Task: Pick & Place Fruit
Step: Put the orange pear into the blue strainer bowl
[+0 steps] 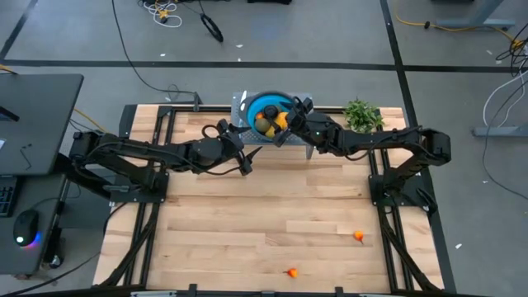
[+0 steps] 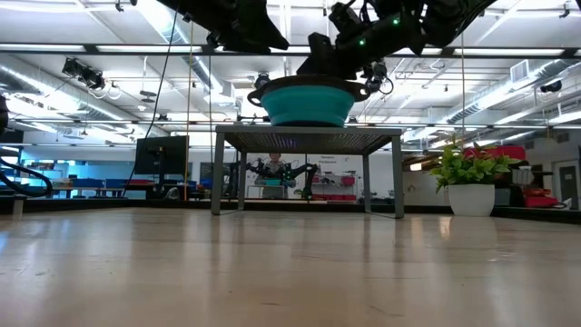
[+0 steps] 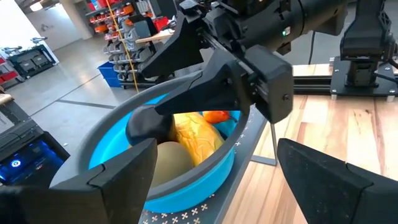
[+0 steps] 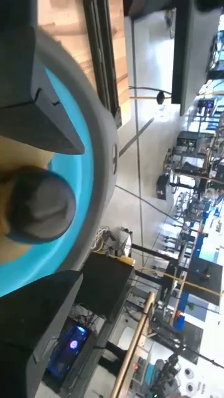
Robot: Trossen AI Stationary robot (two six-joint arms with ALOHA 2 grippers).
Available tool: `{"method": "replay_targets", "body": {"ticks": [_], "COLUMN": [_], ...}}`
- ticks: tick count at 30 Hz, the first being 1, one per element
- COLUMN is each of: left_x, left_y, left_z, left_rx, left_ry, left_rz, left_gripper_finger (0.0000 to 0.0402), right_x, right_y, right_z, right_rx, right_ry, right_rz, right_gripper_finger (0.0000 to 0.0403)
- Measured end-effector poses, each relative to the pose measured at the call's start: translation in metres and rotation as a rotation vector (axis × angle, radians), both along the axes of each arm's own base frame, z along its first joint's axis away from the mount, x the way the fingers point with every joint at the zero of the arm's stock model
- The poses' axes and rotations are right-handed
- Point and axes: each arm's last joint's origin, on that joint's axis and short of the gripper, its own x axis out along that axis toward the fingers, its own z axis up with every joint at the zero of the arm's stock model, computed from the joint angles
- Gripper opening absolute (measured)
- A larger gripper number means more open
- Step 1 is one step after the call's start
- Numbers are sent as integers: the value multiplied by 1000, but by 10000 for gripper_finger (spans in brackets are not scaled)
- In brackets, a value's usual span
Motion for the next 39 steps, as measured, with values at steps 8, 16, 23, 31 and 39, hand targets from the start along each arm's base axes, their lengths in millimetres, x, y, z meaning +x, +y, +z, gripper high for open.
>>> {"method": "replay_targets", "body": {"ticks": [8,16,23,31,39], "left_x": [0,0,1,1,-1], "left_y": [0,0,-1,-1,-6], "left_z": [0,-1,-1,-1,2], "left_rx": [-1,-1,-13,-33,-46], "left_ry": [0,6,5,-9,-21], "left_rz": [-1,0,-48,-44,-78], "left_gripper_finger": [340,340,340,340,340], "right_x": [2,5,6,4,1], "right_y": [12,41,70,91,104], "right_z": [2,8,12,11,-1], "right_rx": [-59,-177,-211,-214,-179], "right_ry": [24,58,44,74,149], "right_rz": [-11,-107,-99,-177,-222], "right_gripper_finger": [331,331,330,330,330]}}
